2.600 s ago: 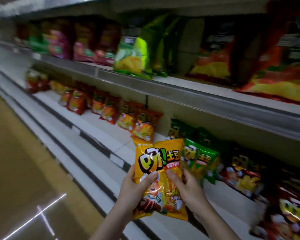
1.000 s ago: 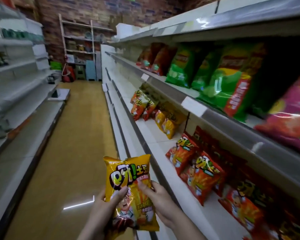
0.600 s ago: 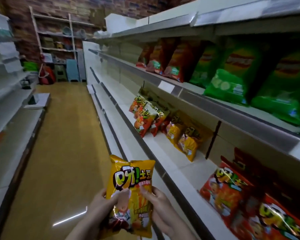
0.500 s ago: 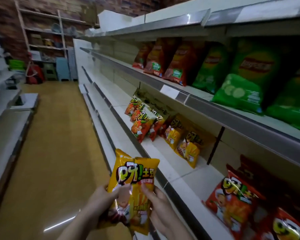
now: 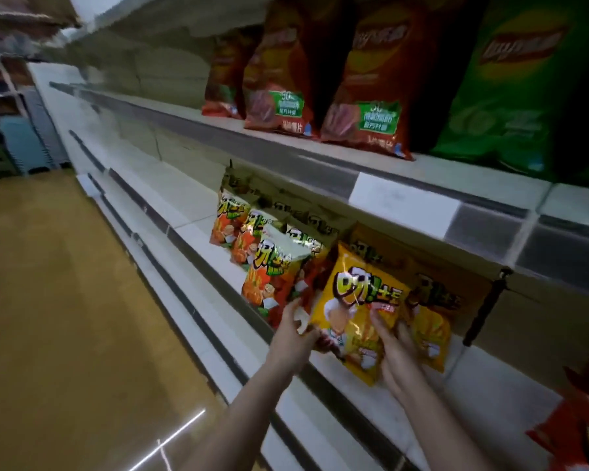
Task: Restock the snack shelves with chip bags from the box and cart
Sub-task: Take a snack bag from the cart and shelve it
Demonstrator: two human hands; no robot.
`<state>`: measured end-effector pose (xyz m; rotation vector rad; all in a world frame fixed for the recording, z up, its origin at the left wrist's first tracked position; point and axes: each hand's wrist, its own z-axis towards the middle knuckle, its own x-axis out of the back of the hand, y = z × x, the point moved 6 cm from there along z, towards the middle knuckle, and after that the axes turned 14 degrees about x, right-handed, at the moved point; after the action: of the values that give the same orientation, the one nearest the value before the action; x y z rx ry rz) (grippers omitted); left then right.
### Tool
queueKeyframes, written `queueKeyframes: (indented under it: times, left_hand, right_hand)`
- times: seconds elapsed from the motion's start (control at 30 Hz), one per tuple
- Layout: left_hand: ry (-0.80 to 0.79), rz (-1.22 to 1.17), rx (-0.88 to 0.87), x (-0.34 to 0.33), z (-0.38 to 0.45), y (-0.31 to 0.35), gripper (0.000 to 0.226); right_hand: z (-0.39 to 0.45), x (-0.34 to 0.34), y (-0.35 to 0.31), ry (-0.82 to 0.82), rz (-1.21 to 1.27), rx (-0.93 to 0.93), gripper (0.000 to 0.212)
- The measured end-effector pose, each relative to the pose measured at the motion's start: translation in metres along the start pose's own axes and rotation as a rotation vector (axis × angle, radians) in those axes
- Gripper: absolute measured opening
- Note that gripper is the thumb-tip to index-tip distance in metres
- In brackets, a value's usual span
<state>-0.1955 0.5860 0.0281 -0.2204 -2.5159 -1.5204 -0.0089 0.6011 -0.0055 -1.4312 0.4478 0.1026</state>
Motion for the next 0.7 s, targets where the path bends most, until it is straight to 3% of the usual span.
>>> queueKeyframes:
  times: [0.07,0.17,0.27,0.4,0.47,0.7]
  left_hand:
    - [0.008,0.125,-0.05,0.003,0.029,0.019,0.069]
    - [-0.086,0.211,-0.095,0.003,0.072,0.032,0.066]
    - [-0.145,0.293,-0.12,-0.002,0.112,0.025,0.075]
    - [-0.142,0.485,-0.163,-0.014,0.139,0.029,0.058]
    - [-0.157,0.504,-0.18,-0.016,0.146,0.034,0.056]
    - [-0.366,0.577,-0.2,0.0,0.143,0.039,0.066]
  right_hand:
    - [0.022,-0.008,0.008,0.07,-0.05,0.043,0.068]
    - [0.05,-0.018,0.023,0.15,-0.122,0.088,0.084]
    - [0.057,-0.024,0.049,0.244,-0.172,0.011,0.066]
    - [0.063,-0.026,0.061,0.365,-0.242,-0.018,0.096]
    - [0.069,-0.027,0.06,0.389,-0.246,-0.041,0.08]
    - [0.061,-0.041,0.061,0.489,-0.476,-0.065,0.068]
